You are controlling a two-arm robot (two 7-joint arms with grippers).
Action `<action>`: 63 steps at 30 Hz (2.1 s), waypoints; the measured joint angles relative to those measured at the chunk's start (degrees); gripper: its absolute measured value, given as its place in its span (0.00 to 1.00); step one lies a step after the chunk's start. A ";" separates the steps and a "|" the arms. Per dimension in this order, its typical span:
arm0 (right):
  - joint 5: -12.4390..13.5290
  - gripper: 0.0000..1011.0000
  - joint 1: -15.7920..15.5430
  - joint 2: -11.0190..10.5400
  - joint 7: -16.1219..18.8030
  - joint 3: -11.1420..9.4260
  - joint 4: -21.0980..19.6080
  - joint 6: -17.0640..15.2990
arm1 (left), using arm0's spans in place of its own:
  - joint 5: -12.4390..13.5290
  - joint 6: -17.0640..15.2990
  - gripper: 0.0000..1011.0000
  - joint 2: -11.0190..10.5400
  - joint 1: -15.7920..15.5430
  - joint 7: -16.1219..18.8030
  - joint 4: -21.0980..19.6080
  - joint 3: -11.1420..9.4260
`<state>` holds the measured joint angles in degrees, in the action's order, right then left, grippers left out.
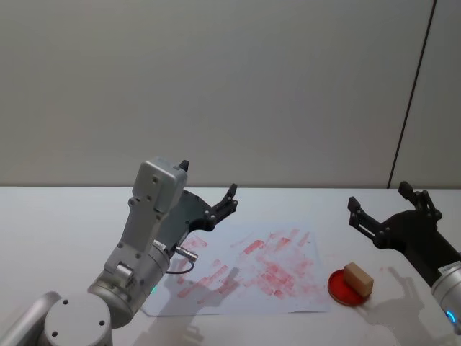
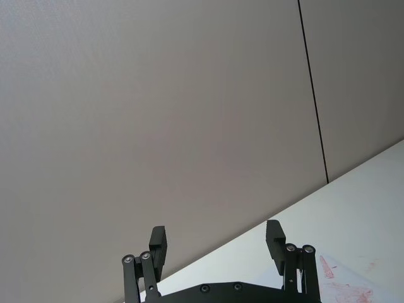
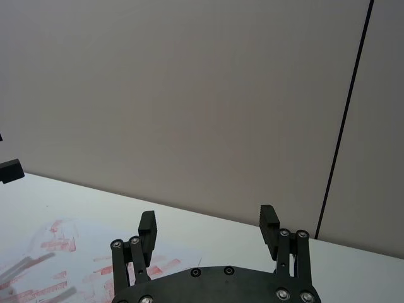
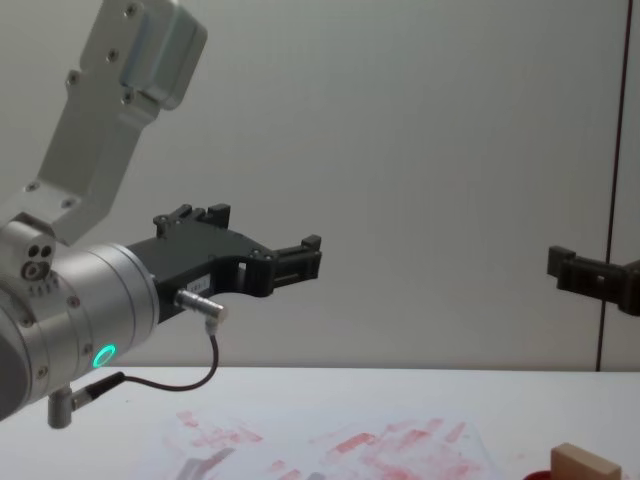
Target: Use the one hand to pick up the stamp and affix it onto the A4 paper.
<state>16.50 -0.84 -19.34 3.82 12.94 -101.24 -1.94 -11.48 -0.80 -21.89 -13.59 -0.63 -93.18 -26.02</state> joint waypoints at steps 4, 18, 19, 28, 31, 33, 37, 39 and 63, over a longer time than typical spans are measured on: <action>-0.01 0.99 0.00 0.00 0.00 0.00 0.00 0.00 | 0.00 0.00 0.99 0.00 0.00 0.00 0.00 0.00; -0.05 0.99 0.01 0.00 0.03 -0.01 0.02 -0.01 | 0.00 0.00 0.99 0.00 0.00 0.00 0.00 0.00; -0.06 0.99 0.01 0.00 0.03 -0.02 0.03 -0.01 | 0.00 0.00 0.99 0.00 0.00 0.00 0.00 0.00; -0.63 0.99 0.34 -0.34 2.20 -0.12 0.93 -0.64 | 0.00 0.00 0.99 0.00 0.00 0.00 0.00 0.00; -0.93 0.99 0.53 -0.62 3.38 -0.18 1.59 -1.18 | 0.00 0.00 0.99 0.00 0.00 0.01 0.00 0.00; -1.16 0.99 0.62 -0.82 4.17 -0.23 2.10 -1.57 | 0.00 0.00 0.99 0.00 0.00 0.00 0.00 0.00; -1.57 0.99 0.74 -1.16 5.47 -0.33 2.99 -2.32 | 0.00 0.00 0.99 0.00 0.00 0.01 0.00 0.00; -1.75 0.99 0.80 -1.27 5.97 -0.35 3.36 -2.63 | 0.00 0.00 0.99 0.00 0.00 0.01 0.00 0.00; -4.76 0.99 1.17 -1.82 10.72 0.30 8.65 -6.76 | 0.00 0.00 0.99 0.00 0.00 0.01 0.00 0.00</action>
<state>11.73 0.33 -21.16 14.54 13.24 -92.59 -8.71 -11.48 -0.80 -21.89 -13.59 -0.62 -93.18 -26.02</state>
